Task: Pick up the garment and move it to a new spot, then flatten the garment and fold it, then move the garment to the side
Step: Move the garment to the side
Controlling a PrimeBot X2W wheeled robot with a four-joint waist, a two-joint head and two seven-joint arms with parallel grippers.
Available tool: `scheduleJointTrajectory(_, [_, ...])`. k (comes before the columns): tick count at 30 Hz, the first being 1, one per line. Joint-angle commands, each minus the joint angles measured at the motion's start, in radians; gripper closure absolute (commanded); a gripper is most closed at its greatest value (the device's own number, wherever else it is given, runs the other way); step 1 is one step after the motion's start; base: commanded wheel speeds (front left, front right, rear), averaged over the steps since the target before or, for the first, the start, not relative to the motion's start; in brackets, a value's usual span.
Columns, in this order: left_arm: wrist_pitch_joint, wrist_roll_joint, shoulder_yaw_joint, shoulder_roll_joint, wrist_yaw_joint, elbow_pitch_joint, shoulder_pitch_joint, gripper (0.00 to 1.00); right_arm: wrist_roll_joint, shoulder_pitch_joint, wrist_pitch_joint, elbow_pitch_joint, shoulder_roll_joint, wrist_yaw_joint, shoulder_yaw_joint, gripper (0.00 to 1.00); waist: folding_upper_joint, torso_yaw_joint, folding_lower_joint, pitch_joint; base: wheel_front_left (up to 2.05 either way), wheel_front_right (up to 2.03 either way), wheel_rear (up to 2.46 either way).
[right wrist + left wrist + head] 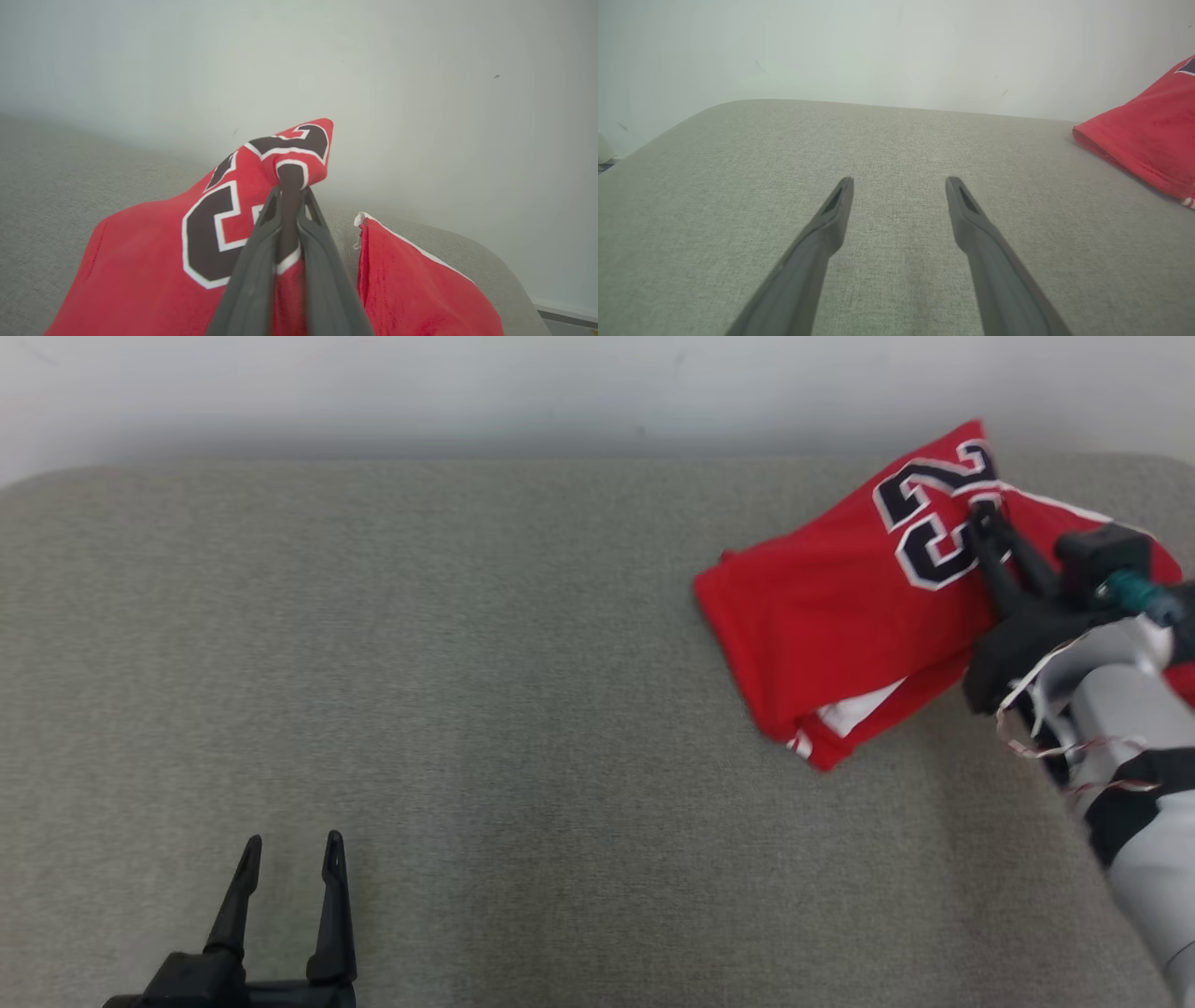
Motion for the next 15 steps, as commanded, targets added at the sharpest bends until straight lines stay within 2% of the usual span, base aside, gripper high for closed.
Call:
scheduleJointTrajectory(1, [-0.002,0.017,0.002,0.0,-0.004,-0.002,-0.017,0.0,-0.002,-0.021,-0.001,-0.001,-0.018,-0.002,0.002,1.0,-0.0002,-0.045,-0.0001,0.048,0.0,0.0,0.0])
scheduleJointTrajectory(15, [-0.002,0.058,0.014,0.01,-0.014,-0.034,-0.061,0.0,0.068,-0.191,0.0,0.104,-0.153,-0.002,0.008,1.0,-0.0002,-0.069,-0.0001,0.126,0.0,0.0,0.0])
